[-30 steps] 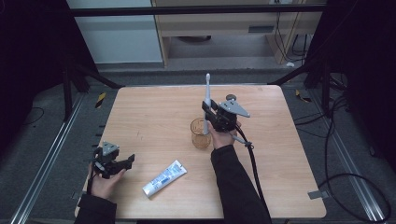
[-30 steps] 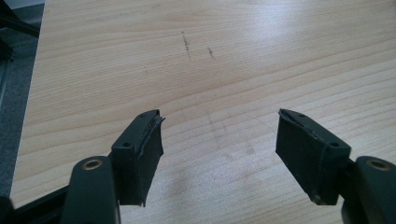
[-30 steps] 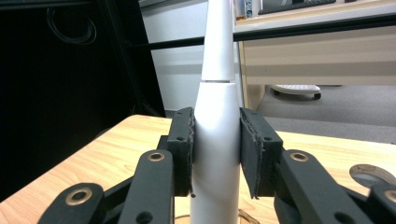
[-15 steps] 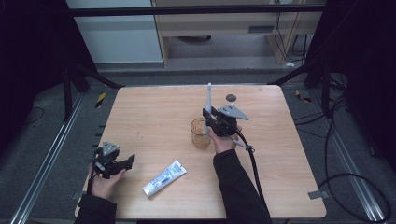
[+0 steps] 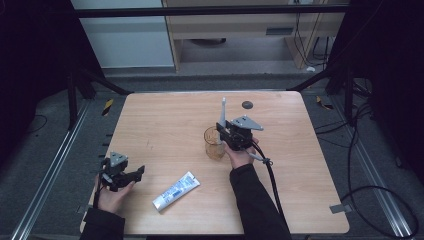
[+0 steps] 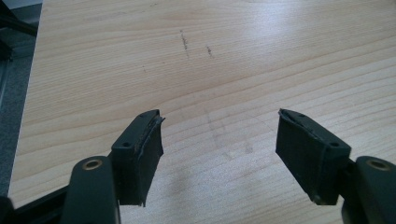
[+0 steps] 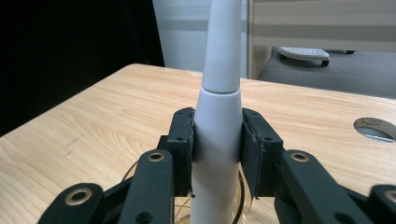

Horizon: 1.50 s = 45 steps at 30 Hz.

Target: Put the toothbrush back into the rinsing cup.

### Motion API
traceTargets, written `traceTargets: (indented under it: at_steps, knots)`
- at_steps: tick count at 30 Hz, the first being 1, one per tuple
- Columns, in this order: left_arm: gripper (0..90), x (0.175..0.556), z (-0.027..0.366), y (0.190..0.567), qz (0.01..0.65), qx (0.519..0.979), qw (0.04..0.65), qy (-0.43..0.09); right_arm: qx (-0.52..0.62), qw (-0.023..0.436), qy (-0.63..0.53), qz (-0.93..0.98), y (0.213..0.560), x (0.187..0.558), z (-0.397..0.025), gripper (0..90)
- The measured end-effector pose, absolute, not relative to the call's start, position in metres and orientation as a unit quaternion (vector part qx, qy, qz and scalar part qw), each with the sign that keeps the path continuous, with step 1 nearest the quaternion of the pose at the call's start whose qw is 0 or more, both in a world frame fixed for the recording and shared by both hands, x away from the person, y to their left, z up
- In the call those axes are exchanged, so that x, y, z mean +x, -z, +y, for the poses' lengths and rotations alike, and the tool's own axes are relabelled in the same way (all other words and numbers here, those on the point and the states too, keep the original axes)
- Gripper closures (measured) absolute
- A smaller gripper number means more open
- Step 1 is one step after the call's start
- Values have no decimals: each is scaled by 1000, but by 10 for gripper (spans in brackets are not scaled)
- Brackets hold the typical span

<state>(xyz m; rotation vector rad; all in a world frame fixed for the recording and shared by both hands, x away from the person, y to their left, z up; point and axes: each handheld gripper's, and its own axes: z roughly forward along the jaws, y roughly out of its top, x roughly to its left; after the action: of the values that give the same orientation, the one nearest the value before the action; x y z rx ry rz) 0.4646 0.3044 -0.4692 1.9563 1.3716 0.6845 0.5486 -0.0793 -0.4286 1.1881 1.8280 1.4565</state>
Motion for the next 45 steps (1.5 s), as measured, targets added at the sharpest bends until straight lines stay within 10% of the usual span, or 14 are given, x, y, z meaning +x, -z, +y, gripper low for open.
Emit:
traceTargets:
  at_steps: [45]
  knots:
    - [305, 464, 304, 469, 520, 747, 322, -261, 424, 239, -530, 694, 437, 544, -76, 635]
